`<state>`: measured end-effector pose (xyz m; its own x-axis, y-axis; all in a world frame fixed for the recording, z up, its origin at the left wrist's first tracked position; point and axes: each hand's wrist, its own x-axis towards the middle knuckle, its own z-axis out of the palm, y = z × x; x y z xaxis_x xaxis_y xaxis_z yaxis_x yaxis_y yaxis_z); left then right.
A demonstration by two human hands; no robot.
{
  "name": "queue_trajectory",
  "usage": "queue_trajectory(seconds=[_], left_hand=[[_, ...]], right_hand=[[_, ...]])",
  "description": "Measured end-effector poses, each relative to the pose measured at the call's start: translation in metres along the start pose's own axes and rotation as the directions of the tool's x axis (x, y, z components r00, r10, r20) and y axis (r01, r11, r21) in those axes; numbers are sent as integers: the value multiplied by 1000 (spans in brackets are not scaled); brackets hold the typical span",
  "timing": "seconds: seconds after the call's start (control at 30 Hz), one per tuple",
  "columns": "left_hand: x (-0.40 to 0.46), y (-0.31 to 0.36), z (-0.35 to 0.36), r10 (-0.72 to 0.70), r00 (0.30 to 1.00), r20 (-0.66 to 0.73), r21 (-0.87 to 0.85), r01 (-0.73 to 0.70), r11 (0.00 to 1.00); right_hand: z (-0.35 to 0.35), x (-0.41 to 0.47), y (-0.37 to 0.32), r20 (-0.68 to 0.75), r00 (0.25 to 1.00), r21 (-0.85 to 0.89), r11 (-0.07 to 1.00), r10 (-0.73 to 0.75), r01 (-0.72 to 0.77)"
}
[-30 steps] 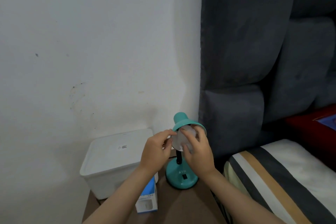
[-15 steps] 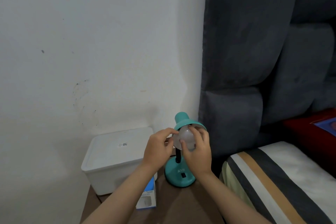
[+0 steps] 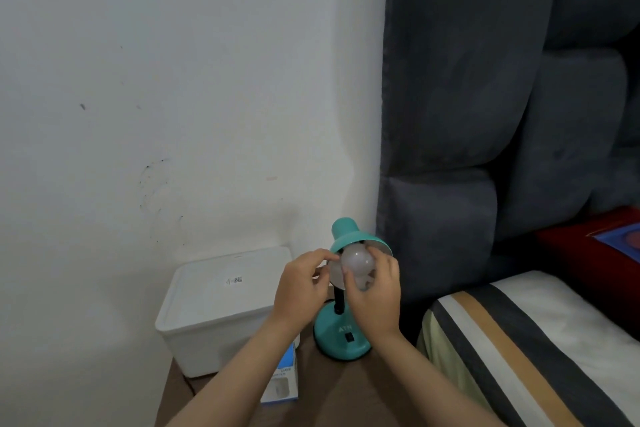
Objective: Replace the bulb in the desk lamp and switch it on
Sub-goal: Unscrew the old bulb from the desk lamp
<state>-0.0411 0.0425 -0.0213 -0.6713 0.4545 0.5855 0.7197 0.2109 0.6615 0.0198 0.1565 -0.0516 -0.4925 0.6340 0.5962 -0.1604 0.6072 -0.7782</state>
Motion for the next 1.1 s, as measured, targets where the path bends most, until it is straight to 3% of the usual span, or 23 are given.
queue_trajectory(seconds=[0.17, 0.37, 0.47, 0.73, 0.93, 1.1], left_hand=[[1, 0, 0, -6, 1000, 11, 2, 6, 1000], [0, 2, 0, -12, 1000, -1, 1, 12, 1000], [0, 2, -1, -18, 1000, -7, 7, 18, 1000], [0, 4, -1, -17, 1000, 1, 16, 17, 1000], [0, 4, 1, -17, 1000, -5, 35, 17, 999], [0, 4, 0, -33, 999, -24, 32, 34, 999]], right_hand=[[-2, 2, 5, 80, 987, -161, 976, -136, 148], [0, -5, -2, -25, 999, -46, 999, 29, -30], [2, -3, -4, -3, 998, -19, 998, 57, -57], [-4, -1, -2, 77, 990, -161, 979, -115, 126], [-1, -4, -9, 45, 976, 40, 976, 211, -213], [0, 0, -6, 89, 993, -66, 995, 79, -74]])
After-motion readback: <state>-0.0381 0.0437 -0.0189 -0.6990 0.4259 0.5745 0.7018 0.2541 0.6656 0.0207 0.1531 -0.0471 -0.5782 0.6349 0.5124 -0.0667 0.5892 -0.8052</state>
